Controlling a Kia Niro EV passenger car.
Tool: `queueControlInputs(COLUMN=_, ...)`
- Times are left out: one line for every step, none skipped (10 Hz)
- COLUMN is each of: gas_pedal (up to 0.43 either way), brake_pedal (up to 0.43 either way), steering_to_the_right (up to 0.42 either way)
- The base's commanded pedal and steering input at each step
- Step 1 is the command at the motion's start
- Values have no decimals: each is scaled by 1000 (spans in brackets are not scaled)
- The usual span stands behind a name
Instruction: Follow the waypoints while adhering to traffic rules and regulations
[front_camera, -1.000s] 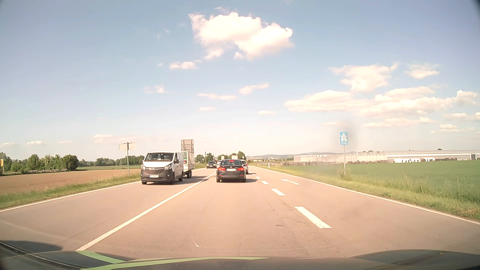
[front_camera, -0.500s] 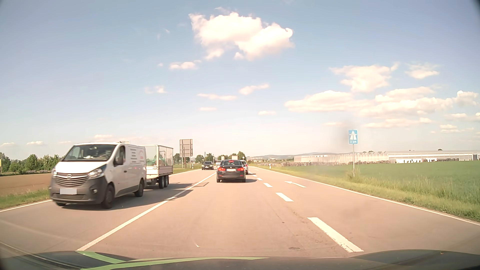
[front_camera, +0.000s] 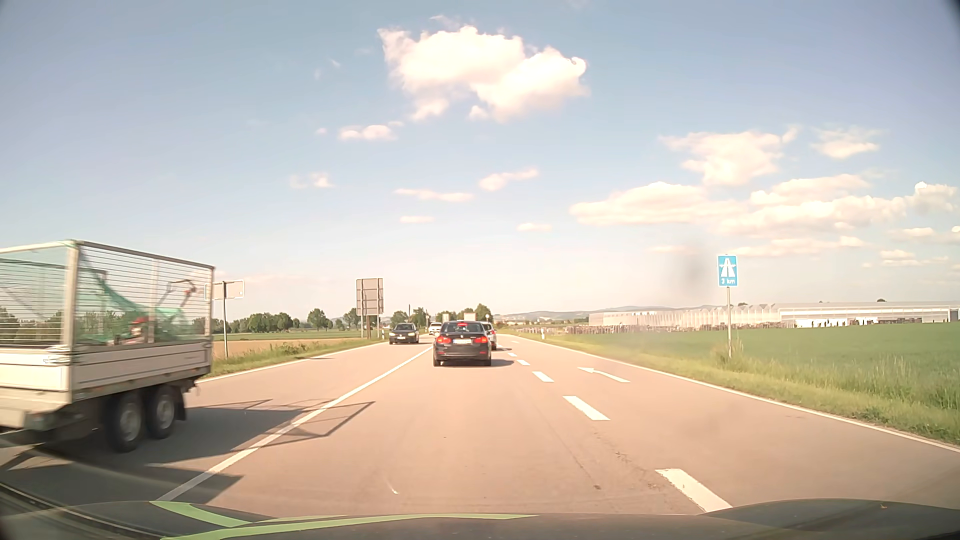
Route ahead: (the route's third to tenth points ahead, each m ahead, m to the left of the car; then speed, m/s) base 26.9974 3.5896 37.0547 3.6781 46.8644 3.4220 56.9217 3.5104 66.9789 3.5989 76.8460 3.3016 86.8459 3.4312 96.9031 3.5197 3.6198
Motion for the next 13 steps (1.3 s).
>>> queueControlInputs(gas_pedal=59, brake_pedal=0, steering_to_the_right=-5)
queueControlInputs(gas_pedal=67, brake_pedal=0, steering_to_the_right=-5)
queueControlInputs(gas_pedal=67, brake_pedal=0, steering_to_the_right=-5)
queueControlInputs(gas_pedal=67, brake_pedal=0, steering_to_the_right=-5)
queueControlInputs(gas_pedal=67, brake_pedal=0, steering_to_the_right=-5)
queueControlInputs(gas_pedal=67, brake_pedal=0, steering_to_the_right=-5)
queueControlInputs(gas_pedal=67, brake_pedal=0, steering_to_the_right=-5)
queueControlInputs(gas_pedal=67, brake_pedal=0, steering_to_the_right=-5)
queueControlInputs(gas_pedal=67, brake_pedal=0, steering_to_the_right=-5)
queueControlInputs(gas_pedal=59, brake_pedal=0, steering_to_the_right=-5)
queueControlInputs(gas_pedal=59, brake_pedal=0, steering_to_the_right=-5)
queueControlInputs(gas_pedal=59, brake_pedal=0, steering_to_the_right=-5)
queueControlInputs(gas_pedal=59, brake_pedal=0, steering_to_the_right=-5)
